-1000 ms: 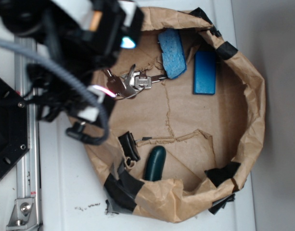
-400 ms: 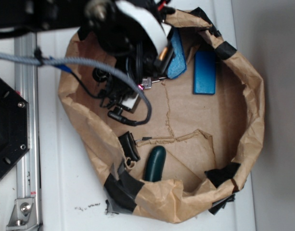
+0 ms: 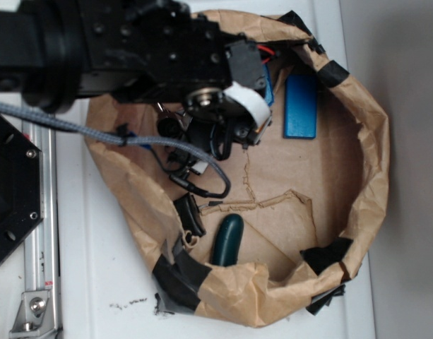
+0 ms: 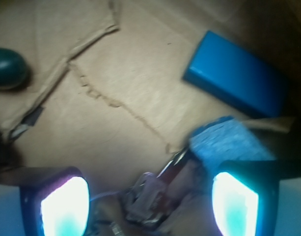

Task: Grab the blue sponge.

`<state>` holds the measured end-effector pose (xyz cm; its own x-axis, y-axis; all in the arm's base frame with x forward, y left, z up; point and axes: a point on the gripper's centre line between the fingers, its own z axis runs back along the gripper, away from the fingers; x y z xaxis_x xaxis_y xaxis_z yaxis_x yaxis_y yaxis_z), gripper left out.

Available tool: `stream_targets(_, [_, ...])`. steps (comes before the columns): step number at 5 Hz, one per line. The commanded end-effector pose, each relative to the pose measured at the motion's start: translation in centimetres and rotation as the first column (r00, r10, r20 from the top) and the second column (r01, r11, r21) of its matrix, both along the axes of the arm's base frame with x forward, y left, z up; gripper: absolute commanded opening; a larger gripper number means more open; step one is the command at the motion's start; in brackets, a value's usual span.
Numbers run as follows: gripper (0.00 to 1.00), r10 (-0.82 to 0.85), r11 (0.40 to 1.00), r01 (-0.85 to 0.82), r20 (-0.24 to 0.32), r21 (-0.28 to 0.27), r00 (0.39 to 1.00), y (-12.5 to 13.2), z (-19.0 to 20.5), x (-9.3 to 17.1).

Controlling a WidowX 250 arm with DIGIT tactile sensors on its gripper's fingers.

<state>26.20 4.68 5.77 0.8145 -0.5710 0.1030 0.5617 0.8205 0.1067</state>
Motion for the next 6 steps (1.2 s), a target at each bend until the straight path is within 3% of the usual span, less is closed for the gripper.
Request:
stream_targets(1, [1.0, -0.013, 1.0, 0.012, 0.053, 0.024, 0.999, 2.3, 1.7, 0.6])
stream_targets(2, [1.0, -0.017, 0.999, 0.015, 0.048, 0.04, 0.999, 2.9, 1.6, 0.8])
stream_targets(4, [1.0, -0.007, 1.0, 0.005, 0.085, 0.021, 0.996, 4.6, 3.2, 1.2])
stream_targets(6, [1.0, -0.079, 0.994, 0.071, 0.098, 0.086, 0.992, 2.5, 2.5, 3.3])
